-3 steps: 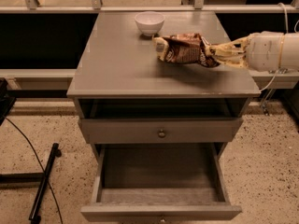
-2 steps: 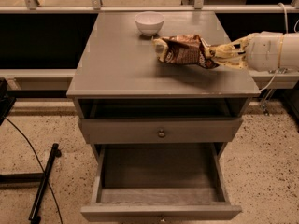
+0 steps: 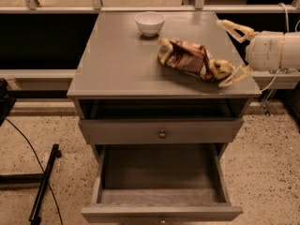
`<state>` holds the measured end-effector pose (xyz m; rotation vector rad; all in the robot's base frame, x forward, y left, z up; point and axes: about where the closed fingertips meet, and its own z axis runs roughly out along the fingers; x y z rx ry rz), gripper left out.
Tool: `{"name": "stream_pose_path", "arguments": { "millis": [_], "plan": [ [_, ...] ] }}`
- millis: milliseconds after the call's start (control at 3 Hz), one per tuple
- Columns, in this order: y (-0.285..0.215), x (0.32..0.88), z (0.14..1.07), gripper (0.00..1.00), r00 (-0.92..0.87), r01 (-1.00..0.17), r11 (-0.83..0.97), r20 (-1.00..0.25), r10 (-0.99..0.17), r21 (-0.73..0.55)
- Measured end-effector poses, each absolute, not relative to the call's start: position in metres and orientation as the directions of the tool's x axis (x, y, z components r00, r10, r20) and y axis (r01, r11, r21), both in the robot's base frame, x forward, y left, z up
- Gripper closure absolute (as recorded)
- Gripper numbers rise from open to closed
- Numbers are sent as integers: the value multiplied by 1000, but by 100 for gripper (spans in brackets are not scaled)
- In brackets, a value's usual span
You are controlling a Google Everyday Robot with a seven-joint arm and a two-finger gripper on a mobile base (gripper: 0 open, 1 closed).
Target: Pick brown chip bag from middle drawer and place on counter
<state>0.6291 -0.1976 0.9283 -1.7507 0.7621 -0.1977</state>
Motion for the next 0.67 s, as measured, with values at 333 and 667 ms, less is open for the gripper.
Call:
{"name": "stream_pose_path", "arguments": {
  "millis": [333, 667],
  "plan": [
    [-204, 597, 941, 0, 770, -423, -172, -252, -587, -890],
    [-203, 594, 944, 0, 772, -421, -179, -249, -585, -889]
  ]
}}
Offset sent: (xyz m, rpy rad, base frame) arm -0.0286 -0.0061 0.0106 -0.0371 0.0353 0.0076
